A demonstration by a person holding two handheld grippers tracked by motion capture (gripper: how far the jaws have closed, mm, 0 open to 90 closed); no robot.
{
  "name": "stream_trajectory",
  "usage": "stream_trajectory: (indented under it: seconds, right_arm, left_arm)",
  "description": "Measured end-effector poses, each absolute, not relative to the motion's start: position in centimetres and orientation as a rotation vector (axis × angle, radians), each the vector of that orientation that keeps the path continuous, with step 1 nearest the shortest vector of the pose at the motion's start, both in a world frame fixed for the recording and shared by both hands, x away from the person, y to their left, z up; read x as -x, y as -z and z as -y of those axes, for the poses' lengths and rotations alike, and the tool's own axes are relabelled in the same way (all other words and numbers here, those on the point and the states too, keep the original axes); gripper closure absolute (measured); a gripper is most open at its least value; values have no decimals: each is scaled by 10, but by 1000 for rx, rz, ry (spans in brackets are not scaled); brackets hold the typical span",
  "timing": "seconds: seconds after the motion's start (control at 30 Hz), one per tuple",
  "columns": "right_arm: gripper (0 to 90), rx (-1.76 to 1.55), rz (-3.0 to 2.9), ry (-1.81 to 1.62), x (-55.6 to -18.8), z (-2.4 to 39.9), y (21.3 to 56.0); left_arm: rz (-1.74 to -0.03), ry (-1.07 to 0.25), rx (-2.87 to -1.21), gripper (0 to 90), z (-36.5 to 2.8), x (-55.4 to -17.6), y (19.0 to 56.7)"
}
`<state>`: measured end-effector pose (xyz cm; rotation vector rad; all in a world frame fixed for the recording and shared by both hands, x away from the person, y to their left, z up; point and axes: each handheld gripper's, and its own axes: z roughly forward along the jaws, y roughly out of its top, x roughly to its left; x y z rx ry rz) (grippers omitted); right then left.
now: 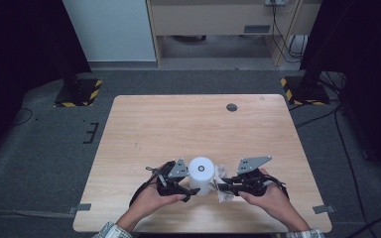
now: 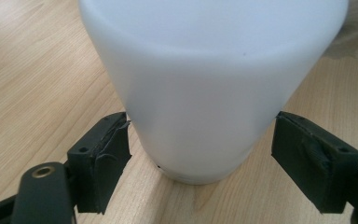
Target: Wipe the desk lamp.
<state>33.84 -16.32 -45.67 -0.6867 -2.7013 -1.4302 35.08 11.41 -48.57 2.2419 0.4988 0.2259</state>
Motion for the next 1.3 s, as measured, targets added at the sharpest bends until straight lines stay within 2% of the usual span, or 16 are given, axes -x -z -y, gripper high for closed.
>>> stream_trajectory:
  seconds: [0.47, 0.83, 1.3]
  right_arm:
    - [784, 625, 2768, 1215, -341, 145, 488]
    - [784, 672, 2675, 1476, -342, 165, 457]
    - [784, 727, 2766, 1239, -351, 155, 492]
  left_arm:
    - [-502, -224, -2235, 164, -116, -352, 485]
    - [-499, -219, -2235, 160, -114, -354, 487]
    - [-493, -225, -2239, 158, -114, -354, 485]
